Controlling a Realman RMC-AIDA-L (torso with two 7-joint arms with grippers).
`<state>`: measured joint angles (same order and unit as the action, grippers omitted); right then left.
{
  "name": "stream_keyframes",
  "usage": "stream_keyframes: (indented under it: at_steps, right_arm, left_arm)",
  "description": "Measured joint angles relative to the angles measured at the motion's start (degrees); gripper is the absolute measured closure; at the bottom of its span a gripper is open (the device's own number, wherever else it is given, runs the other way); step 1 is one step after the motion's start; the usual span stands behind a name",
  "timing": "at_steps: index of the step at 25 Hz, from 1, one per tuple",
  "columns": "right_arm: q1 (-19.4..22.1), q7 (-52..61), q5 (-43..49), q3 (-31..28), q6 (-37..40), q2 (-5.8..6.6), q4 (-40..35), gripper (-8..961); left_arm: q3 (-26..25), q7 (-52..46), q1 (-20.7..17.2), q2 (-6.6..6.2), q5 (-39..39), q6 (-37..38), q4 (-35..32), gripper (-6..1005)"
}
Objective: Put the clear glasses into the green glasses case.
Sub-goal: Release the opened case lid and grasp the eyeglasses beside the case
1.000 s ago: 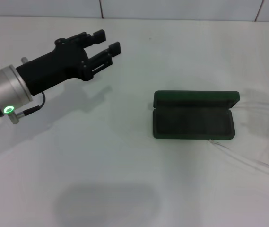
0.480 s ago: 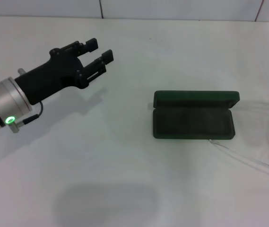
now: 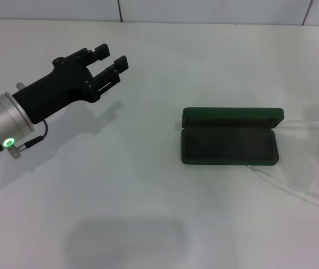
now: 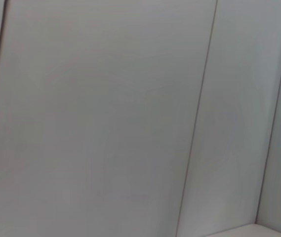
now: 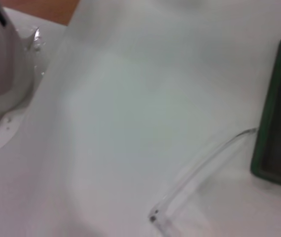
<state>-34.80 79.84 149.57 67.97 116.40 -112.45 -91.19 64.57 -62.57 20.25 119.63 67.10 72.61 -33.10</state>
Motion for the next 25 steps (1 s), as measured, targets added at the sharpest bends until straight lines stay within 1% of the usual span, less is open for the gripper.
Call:
stream_keyframes:
  at_steps: [2,5,7,10,14,17,25]
  right_arm:
    - [-0.01,0.10,2.39,0.79,-0.33,-0.69,0.19,184]
    - [-0.15,0.07,6.60,2.08,-1.43,-2.32,1.13,218]
    - [-0.16,0.17,8.13,3.66,-2.25,-2.84,1.69,241]
    - [-0.04,0.58,8.83,5.96,-3.92,-2.97,2.16,276]
    - [-0.20,0.87,9.42,7.99,-5.84,-2.96,3.04,275]
    - [-0.46,1.17,10.51,10.31,-7.49,-2.94,4.01,277]
    - [-1.46,2.27,12.51,15.40,-9.52,-3.11,6.78,291]
  left_arm:
    - [-0.01,0.24,0.11,-0.01,-0.01,-0.07,0.37,432]
    - [-0.04,0.59,0.32,-0.04,-0.04,-0.35,1.04,431]
    - [-0.05,0.75,0.43,-0.08,-0.13,-0.71,1.27,431]
    - [-0.06,1.23,0.47,-0.10,-0.26,-0.94,1.44,430]
    - [-0.13,2.28,0.64,-0.10,-0.49,-1.39,2.35,429]
    - [-1.13,3.01,0.79,-0.06,-0.56,-1.73,3.43,428]
    - [-2.25,4.06,0.85,0.06,-0.57,-1.74,5.01,426]
